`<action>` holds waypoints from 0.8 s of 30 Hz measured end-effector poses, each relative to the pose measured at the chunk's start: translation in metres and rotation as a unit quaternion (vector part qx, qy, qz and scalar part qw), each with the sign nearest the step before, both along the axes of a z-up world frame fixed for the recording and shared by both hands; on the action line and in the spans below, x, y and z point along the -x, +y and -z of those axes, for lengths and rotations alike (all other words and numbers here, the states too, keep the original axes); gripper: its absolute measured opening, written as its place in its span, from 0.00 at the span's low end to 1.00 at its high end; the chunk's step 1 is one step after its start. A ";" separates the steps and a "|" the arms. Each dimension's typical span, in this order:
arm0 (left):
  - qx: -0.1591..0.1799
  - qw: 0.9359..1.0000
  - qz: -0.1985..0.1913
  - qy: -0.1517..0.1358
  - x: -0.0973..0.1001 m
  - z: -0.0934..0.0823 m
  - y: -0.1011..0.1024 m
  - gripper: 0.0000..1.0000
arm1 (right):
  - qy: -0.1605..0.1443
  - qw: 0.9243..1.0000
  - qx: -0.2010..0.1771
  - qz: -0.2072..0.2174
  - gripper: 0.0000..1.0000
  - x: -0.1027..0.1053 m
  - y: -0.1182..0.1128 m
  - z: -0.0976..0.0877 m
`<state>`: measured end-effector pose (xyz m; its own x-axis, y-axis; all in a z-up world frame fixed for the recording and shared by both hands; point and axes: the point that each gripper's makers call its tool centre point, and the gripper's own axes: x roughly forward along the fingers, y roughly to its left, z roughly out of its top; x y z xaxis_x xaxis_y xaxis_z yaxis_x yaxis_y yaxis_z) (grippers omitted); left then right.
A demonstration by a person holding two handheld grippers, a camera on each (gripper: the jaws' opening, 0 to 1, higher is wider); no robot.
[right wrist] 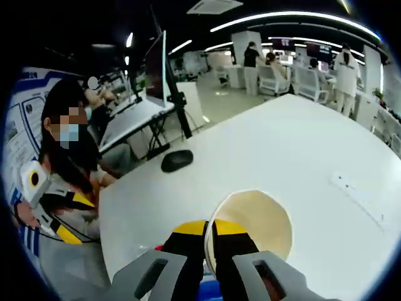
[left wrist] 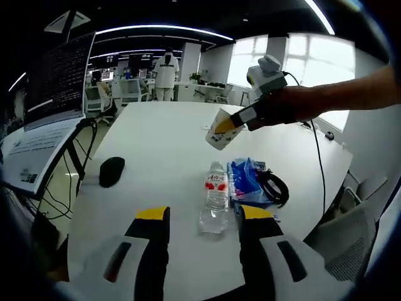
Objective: Arrange the tabletop items into an orderly group along one side of the table until the central work area is clear of visible clutter.
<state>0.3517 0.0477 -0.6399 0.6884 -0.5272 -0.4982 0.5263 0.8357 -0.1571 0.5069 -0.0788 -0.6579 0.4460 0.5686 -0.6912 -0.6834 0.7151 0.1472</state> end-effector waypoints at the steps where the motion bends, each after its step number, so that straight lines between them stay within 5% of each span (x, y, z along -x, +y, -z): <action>1: 0.001 1.000 -0.002 0.000 0.000 0.000 0.002 0.43 | 0.001 1.000 0.011 -0.005 0.00 -0.001 0.000 0.005; 13: -0.004 1.000 -0.023 0.010 0.000 0.003 0.021 0.42 | 0.001 0.990 0.133 -0.054 0.00 -0.022 -0.014 0.052; 24: 0.003 1.000 -0.013 0.007 -0.010 -0.001 0.004 0.42 | 0.004 0.985 0.161 -0.069 0.00 -0.027 -0.022 0.064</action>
<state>0.3618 0.0517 -0.6388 0.6948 -0.5126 -0.5045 0.5024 0.8478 -0.1696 0.5341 -0.1004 -0.7218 0.3746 0.3740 -0.8484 -0.7769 0.6261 -0.0670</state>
